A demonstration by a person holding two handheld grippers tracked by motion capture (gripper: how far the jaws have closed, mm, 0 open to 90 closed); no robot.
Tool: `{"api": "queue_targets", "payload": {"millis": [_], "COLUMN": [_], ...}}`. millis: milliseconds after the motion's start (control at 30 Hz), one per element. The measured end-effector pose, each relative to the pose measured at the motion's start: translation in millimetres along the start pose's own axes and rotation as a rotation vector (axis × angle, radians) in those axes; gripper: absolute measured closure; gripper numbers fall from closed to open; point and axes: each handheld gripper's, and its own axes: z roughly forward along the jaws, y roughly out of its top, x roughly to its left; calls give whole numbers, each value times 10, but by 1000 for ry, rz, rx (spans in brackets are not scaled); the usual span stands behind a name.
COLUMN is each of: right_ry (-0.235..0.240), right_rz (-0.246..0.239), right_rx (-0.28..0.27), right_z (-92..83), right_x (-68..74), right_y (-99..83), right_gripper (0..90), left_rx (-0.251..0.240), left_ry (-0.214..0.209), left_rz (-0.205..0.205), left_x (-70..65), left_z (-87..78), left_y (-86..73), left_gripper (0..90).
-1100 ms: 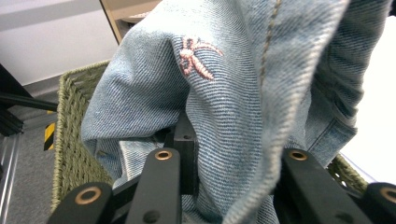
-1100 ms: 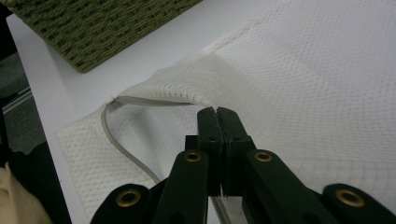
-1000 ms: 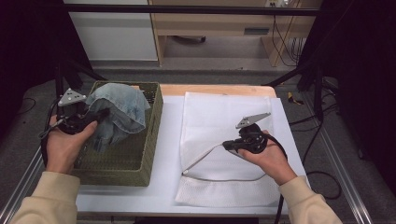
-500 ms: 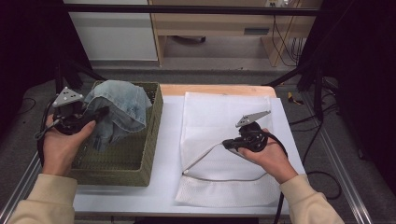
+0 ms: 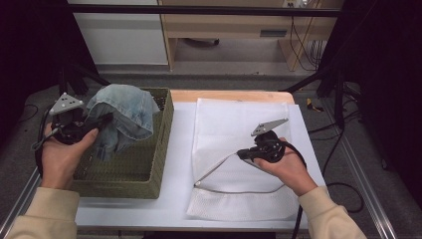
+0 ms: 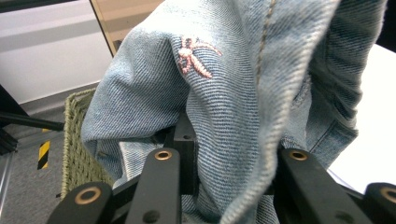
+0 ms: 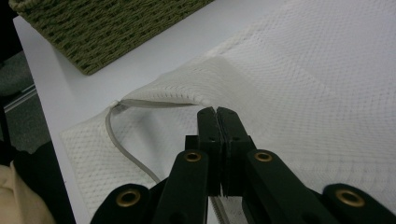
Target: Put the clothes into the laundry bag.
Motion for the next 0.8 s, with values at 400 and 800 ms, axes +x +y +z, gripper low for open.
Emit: {"api": "queue_targets", "payload": {"millis": [400, 800], "right_ry": [9, 20], "right_rz": [2, 1], "right_rx": [-1, -11], "right_z": [25, 34], "right_x": [-1, -11], "right_y": [-30, -40], "right_gripper": [892, 892], "left_rx": [-58, -94], "left_ry": [-21, -97], "left_rz": [19, 56], "left_x": [-160, -451], "left_z": [-169, -310], "left_y": [156, 298], "left_gripper": [697, 696]}}
